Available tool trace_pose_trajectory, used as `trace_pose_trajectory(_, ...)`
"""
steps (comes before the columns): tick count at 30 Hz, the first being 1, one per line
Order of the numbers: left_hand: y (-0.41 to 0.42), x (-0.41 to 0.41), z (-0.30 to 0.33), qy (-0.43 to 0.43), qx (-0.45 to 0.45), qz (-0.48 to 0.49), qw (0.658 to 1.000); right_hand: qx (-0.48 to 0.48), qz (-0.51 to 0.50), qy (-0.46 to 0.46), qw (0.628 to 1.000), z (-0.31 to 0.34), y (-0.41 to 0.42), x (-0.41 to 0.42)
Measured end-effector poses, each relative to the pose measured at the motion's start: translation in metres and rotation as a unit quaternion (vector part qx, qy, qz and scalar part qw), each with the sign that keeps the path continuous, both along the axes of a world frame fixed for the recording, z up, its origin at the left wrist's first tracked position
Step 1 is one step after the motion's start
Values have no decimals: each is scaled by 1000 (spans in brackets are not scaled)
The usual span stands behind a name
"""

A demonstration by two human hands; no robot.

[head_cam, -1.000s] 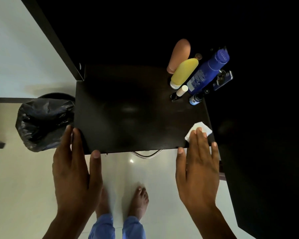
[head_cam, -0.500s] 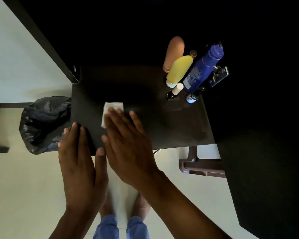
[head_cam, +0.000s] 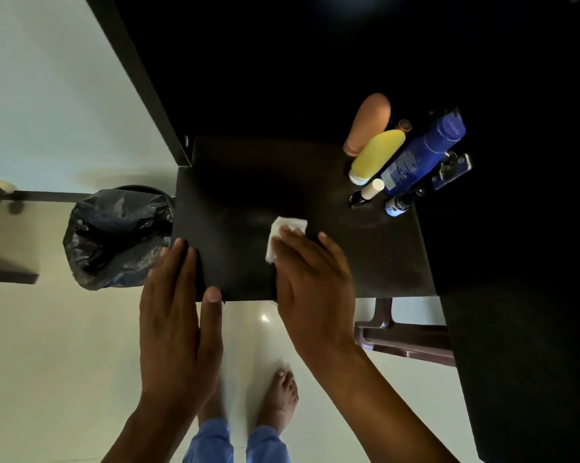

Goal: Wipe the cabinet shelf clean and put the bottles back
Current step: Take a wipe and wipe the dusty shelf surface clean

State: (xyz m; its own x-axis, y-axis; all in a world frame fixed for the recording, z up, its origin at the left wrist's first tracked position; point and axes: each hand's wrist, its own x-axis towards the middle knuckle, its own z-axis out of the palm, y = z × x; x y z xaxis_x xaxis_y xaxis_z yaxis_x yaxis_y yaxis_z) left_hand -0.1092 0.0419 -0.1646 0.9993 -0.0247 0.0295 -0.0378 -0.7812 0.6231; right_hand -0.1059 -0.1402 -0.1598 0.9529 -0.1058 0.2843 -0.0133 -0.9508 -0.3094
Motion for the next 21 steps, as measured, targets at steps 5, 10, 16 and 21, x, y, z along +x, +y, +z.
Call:
trace_pose_trajectory(5,10,0,6,-4,-60,12,998,26,6,33,999,-6,25,-17)
trace_pose_trajectory(10,40,0,7,-21,-100,50,994,81,75,57,992,0,86,1)
trace_pose_trajectory(16,123,10,4,-30,-114,146,982,129,193,75,970,15,183,58)
trace_pose_trajectory(21,181,21,16,-44,-113,220,968,193,149,95,965,-2,259,129)
